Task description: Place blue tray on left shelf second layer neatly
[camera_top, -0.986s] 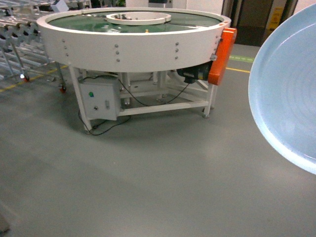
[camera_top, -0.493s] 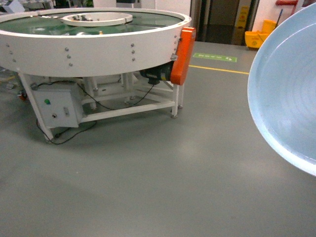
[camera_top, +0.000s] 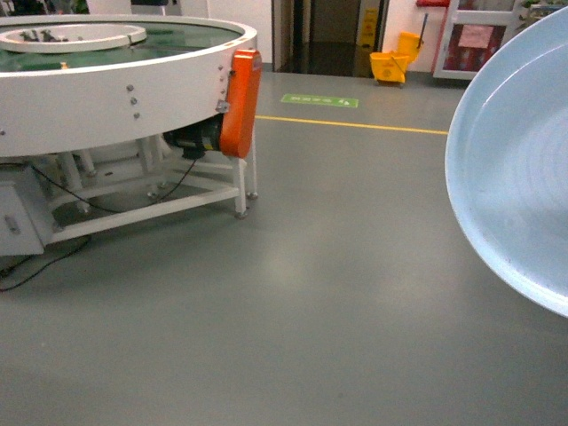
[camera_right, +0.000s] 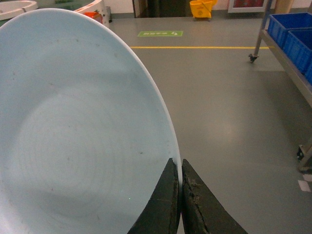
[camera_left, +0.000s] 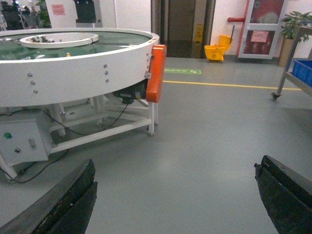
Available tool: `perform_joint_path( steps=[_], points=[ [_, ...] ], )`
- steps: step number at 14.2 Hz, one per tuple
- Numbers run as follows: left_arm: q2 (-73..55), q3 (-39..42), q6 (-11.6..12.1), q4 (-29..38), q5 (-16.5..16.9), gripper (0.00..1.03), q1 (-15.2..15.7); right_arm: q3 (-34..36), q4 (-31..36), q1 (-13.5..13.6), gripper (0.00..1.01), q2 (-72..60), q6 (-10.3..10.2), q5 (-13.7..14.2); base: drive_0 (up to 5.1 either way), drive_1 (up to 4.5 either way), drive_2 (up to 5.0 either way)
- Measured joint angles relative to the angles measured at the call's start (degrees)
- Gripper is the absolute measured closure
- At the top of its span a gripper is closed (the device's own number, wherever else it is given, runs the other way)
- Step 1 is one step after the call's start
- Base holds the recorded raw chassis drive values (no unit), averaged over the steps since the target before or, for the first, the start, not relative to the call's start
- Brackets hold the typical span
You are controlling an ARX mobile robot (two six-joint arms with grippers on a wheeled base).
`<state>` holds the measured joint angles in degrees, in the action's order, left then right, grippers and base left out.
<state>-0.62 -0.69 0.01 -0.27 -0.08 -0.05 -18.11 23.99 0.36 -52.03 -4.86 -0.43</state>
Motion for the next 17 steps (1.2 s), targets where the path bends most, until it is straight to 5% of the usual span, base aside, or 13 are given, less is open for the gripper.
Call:
perform_joint_path(
  steps=[6,17],
  points=[
    [0.0,0.0,0.0,0.0,0.1,0.05,0.0,0.0,0.0,0.0,0.99,0.0,0.0,0.0,3.0,-2.01,-5.6],
    [0.0,0.0,0.0,0.0,0.2,0.05,0.0,0.1,0.0,0.0,0.99,0.0,0.0,-0.2,-1.4,-1.43,-1.4]
  ],
)
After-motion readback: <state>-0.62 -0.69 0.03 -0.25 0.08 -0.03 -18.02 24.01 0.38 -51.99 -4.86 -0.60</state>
